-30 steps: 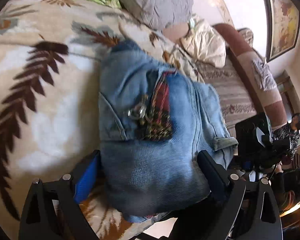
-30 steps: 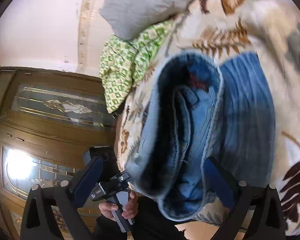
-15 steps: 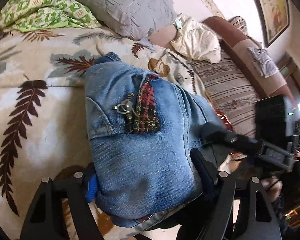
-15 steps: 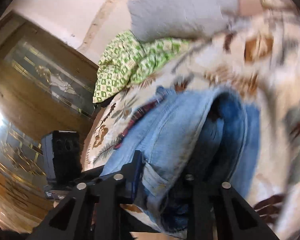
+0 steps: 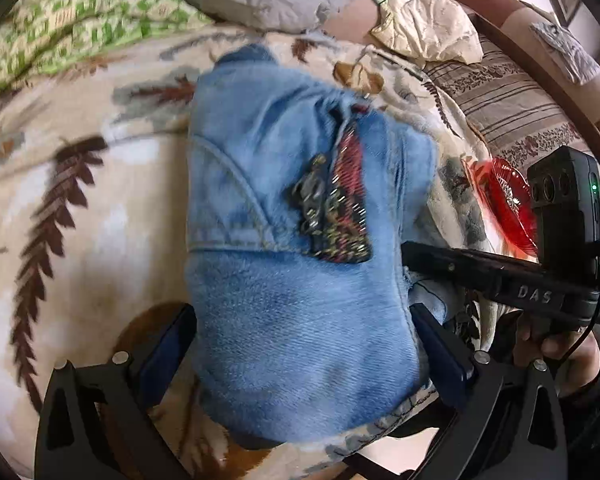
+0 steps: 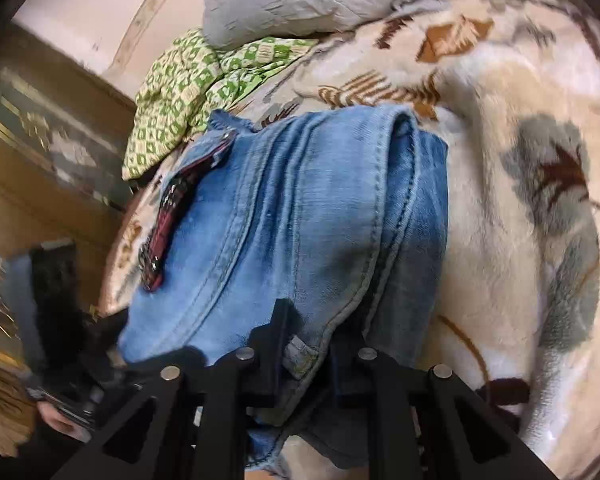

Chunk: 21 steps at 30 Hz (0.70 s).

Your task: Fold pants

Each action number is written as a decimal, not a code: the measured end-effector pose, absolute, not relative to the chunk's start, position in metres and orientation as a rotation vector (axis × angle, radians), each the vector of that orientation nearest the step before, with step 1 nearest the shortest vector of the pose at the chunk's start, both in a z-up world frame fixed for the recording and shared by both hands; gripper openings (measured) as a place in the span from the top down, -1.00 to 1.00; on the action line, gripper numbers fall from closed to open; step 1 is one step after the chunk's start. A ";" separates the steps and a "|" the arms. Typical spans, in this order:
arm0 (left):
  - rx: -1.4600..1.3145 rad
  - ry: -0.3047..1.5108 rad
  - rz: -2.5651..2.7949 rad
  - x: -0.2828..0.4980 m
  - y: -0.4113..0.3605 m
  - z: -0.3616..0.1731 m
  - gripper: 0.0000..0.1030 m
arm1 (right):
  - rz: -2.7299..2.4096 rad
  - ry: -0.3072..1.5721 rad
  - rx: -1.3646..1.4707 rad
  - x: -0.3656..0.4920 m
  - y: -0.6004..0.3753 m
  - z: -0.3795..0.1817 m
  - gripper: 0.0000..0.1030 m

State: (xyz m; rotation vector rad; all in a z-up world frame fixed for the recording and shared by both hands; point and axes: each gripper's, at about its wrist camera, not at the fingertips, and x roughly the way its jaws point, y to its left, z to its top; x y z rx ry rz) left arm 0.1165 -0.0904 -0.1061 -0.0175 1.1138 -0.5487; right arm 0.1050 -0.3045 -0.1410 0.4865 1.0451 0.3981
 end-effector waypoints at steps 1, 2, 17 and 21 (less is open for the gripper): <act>-0.009 1.099 -0.546 0.115 -0.089 -0.102 -1.00 | 0.392 1.040 0.479 0.106 -0.302 -0.139 0.59; -0.008 1.084 -0.547 0.113 -0.086 -0.097 -1.00 | 0.393 1.030 0.494 0.105 -0.305 -0.136 0.42; -0.471 1.299 -0.689 0.200 -0.020 -0.128 -1.00 | 0.354 1.066 0.746 0.127 -0.337 -0.128 -0.98; -0.509 1.324 -0.752 0.203 -0.036 -0.146 -1.00 | 0.321 1.091 0.774 0.138 -0.333 -0.149 -1.00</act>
